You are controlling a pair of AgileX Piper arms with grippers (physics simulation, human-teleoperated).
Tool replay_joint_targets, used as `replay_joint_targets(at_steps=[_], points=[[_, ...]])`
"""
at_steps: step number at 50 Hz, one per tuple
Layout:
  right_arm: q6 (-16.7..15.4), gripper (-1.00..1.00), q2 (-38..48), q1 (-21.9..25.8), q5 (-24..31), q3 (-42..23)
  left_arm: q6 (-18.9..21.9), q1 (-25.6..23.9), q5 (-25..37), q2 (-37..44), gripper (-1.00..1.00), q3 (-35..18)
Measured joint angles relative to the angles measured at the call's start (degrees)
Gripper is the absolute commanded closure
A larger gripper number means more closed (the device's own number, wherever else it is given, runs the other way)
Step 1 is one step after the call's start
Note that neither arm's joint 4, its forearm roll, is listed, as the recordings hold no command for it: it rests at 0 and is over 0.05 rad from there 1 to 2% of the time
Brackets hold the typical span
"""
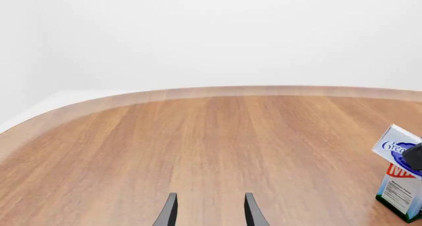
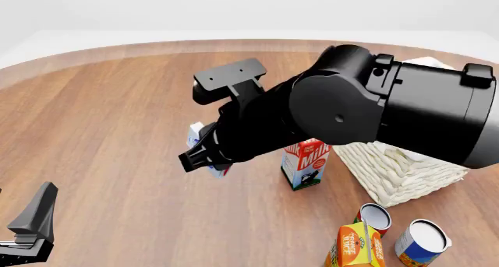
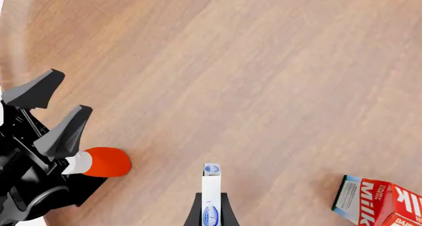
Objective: Pick up the cream cheese box and the butter, and put them in the basket.
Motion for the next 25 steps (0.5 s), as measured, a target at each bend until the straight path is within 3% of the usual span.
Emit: replay_joint_targets(at_steps=[25], points=[[-7.2,1.00,-3.5,-4.6,5.3,-7.1,0.0,0.0,0.0,0.0,-1.00,0.0]])
